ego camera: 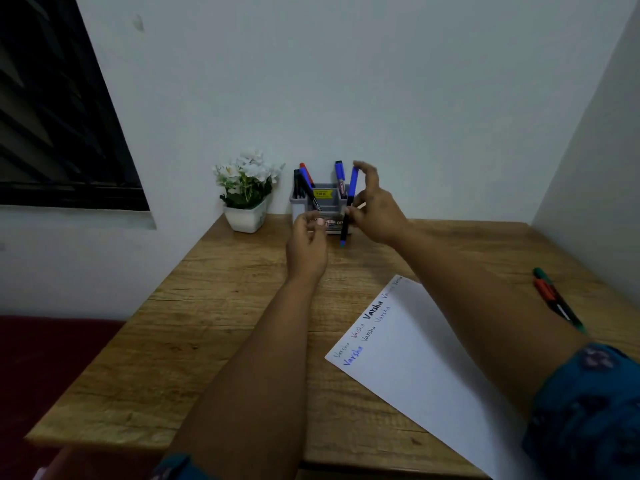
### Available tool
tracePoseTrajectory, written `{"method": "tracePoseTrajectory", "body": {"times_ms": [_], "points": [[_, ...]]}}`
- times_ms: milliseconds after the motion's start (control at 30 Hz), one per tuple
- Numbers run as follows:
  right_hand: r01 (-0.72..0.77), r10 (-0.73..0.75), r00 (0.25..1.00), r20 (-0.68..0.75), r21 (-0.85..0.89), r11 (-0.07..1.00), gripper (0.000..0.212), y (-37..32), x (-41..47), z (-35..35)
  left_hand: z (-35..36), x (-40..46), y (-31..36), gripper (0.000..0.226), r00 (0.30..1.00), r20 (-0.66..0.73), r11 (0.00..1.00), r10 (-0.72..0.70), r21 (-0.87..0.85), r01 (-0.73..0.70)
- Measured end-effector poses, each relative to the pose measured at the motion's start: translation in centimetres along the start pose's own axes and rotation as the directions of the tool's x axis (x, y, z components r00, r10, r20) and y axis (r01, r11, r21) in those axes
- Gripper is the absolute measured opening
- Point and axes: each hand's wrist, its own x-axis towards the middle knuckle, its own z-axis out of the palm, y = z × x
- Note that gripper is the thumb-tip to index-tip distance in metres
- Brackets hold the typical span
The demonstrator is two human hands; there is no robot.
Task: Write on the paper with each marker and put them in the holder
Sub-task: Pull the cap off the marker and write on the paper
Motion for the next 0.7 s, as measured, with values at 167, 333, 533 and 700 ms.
{"method": "tracePoseTrajectory", "body": {"times_ms": [167,333,533,700], "points": [[-0.012,0.029,0.96,-0.277,0.064,0.998,0.074,-0.2,3.6,-1.2,0.5,-0.3,-0.9,0.021,1.0,-0.009,1.0,-0.008,0.008,0.008],[0.009,-0.003,0.956,-0.293,0.021,1.0,0.068,0.5,6.2,-0.6,0.7,0.0,-1.4,0.019,1.0,-0.002,1.0,-0.008,0.008,0.008],[-0.008,-0.008,0.976,-0.219,-0.073,0.997,0.069,2.1,7.3,1.2,0.6,-0.2,-1.2,0.019,1.0,-0.013,1.0,0.008,0.021,-0.008],[0.09,-0.066,0.942,-0.328,0.061,0.994,0.068,1.4,8.4,2.2,0.6,-0.3,-1.0,0.016,1.0,-0.011,1.0,-0.009,0.024,0.009]]}}
